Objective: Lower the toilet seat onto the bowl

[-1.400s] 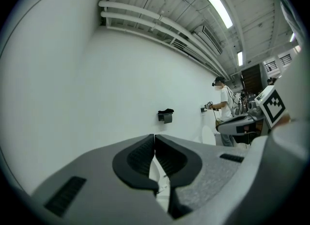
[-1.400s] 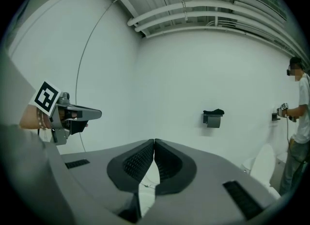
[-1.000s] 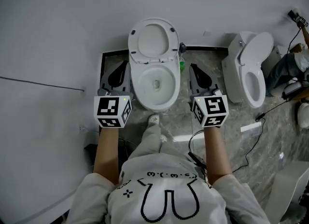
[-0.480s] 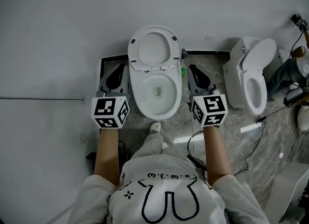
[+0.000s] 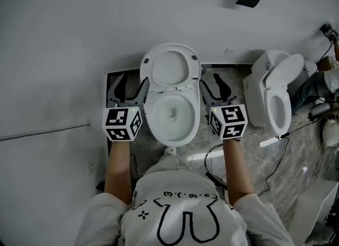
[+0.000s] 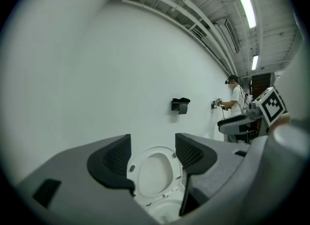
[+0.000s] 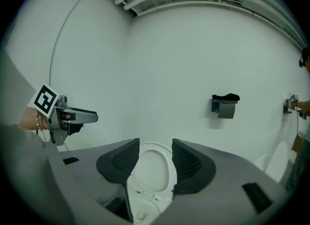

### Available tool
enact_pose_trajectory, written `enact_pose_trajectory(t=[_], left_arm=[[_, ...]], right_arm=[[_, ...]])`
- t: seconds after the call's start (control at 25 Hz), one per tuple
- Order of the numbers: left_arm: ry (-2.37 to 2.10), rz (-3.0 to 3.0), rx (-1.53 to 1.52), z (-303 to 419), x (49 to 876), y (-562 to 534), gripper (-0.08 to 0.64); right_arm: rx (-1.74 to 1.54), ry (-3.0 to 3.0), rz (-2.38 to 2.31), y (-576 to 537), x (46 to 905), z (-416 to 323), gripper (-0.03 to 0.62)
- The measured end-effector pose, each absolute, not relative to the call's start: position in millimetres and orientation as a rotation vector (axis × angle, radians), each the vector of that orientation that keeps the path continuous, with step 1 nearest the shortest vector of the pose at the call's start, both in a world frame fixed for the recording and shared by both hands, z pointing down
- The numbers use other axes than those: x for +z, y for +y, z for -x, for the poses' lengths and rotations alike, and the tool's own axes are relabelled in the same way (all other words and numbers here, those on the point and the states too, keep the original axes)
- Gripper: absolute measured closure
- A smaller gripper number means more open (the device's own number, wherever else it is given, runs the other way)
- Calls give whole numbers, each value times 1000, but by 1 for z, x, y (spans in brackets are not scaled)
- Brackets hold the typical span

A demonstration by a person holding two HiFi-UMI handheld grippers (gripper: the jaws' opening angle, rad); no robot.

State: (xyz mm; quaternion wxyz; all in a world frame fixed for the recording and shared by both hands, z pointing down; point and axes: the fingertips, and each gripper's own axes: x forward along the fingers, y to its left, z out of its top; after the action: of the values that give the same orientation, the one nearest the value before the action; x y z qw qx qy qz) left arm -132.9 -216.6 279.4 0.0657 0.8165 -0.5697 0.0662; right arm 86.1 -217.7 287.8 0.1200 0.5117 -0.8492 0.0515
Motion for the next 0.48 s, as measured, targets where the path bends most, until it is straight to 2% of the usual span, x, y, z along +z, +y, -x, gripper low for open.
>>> enact_pose_trajectory(t=[0.48], left_arm=[[-1692, -2421, 256, 153, 327, -288, 281]], right_arm=[[161, -2441, -1501, -287, 322, -82, 379]])
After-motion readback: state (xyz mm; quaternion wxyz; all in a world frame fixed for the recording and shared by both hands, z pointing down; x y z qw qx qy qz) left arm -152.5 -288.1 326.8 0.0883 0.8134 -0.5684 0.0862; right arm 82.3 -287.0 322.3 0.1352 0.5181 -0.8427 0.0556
